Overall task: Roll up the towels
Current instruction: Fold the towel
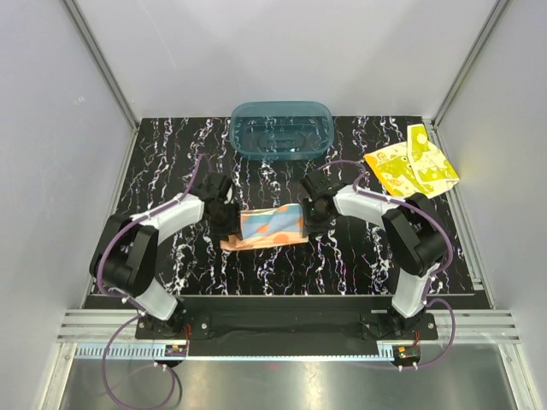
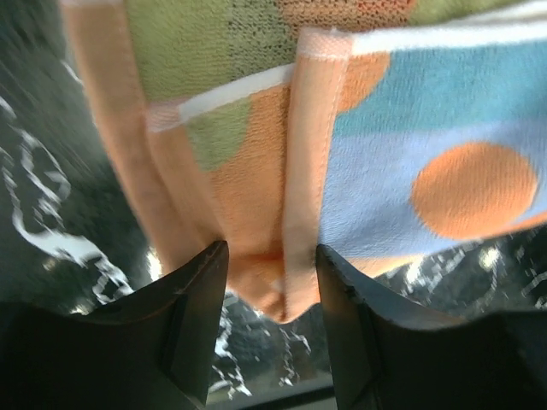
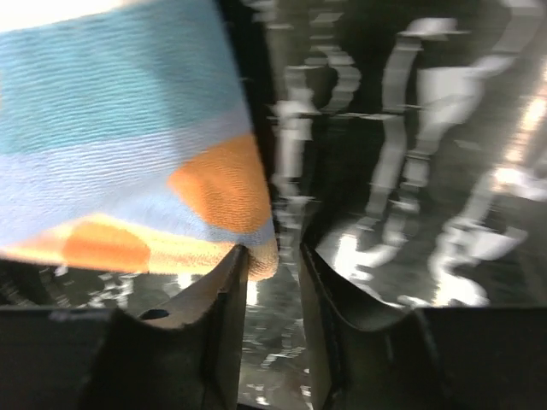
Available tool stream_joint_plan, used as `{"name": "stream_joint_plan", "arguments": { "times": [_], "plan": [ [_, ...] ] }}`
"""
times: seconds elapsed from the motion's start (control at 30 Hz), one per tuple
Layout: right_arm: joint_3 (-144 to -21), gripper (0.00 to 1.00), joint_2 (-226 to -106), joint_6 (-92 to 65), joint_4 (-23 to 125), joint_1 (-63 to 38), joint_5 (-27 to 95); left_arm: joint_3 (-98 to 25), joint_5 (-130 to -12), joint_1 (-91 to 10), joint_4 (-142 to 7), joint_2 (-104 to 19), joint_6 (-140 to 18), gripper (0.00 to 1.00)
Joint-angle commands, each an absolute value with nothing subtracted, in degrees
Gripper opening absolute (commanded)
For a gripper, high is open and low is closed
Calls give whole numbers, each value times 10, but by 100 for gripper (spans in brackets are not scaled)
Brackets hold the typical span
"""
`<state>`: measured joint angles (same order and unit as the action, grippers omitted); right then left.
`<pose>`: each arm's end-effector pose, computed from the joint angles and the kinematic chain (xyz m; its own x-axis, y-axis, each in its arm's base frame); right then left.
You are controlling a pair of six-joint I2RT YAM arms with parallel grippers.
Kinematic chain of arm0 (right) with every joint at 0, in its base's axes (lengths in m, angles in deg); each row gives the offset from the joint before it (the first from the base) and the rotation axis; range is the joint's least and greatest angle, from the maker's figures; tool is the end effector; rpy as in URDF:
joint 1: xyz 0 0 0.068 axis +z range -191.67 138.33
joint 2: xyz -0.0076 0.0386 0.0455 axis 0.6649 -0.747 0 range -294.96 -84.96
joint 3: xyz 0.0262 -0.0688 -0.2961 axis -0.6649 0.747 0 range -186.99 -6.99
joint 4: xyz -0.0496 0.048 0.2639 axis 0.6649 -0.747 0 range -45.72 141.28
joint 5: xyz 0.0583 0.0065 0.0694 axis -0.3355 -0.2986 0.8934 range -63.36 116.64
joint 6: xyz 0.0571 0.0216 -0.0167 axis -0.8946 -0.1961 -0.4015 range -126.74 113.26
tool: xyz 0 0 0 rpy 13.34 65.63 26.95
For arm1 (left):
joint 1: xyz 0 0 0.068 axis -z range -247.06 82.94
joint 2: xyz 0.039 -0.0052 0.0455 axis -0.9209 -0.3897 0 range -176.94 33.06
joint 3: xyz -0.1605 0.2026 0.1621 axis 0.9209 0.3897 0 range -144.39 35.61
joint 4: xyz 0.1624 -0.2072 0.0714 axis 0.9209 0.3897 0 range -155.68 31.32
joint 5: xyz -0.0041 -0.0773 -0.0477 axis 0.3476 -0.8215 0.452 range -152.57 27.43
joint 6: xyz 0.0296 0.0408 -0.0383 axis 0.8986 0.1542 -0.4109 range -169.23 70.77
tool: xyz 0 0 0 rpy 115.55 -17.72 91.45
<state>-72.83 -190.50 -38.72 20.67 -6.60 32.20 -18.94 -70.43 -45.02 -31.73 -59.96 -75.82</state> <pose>0.3058 0.2204 0.1667 -0.9707 -0.0374 -0.2374 -0.0996 0.9616 0.2558 0.2858 -0.1230 0.1809 -0.9737 -0.0842 -0.2119 -0.0289 0.9674 -0.2516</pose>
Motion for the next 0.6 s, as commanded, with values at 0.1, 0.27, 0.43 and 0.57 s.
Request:
{"name": "stream_joint_plan", "arguments": {
  "times": [0.1, 0.27, 0.43, 0.57],
  "plan": [
    [-710, 45, -1885, -339, 86, -94, 145, -174, -725, -421, -310, -517, -815, 54],
    [-736, 58, -1845, -324, 56, -94, 143, -213, -682, -420, -285, -513, -801, 57],
    [-769, 62, -1776, -313, 31, -93, 183, -242, -704, -418, -305, -535, -803, 56],
    [-778, 63, -1747, -302, 38, -94, 250, -264, -708, -402, -319, -554, -813, 55]
  ]
}}
